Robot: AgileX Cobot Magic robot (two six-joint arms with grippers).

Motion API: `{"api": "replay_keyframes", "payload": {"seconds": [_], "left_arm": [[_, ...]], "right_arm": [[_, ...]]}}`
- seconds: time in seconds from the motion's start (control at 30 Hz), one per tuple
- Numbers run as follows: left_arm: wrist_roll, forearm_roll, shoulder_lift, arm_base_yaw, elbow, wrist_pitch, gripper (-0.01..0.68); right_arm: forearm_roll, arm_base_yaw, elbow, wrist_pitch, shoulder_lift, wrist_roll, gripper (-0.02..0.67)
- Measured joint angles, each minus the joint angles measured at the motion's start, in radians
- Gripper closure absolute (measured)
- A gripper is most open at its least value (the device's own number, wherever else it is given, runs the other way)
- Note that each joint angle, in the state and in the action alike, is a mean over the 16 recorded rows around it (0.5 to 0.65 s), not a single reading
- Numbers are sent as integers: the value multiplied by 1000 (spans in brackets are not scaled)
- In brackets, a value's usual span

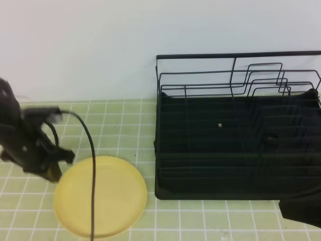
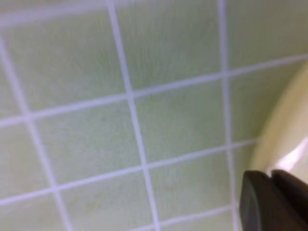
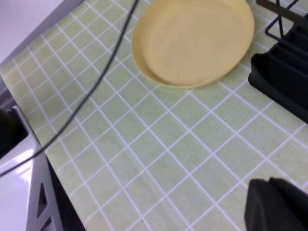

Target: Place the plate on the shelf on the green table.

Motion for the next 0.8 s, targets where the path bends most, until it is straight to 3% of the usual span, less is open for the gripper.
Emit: {"api": "replay_keyframes", "payload": {"seconds": [0.33,0.8], "left_arm": [[-16,26,-166,1,-60,74,655],[79,-57,-28,2,-69,51,438]], "right_arm": [[0,0,0,1,0,-30,651],[0,0,0,41,0,-45,651]]}}
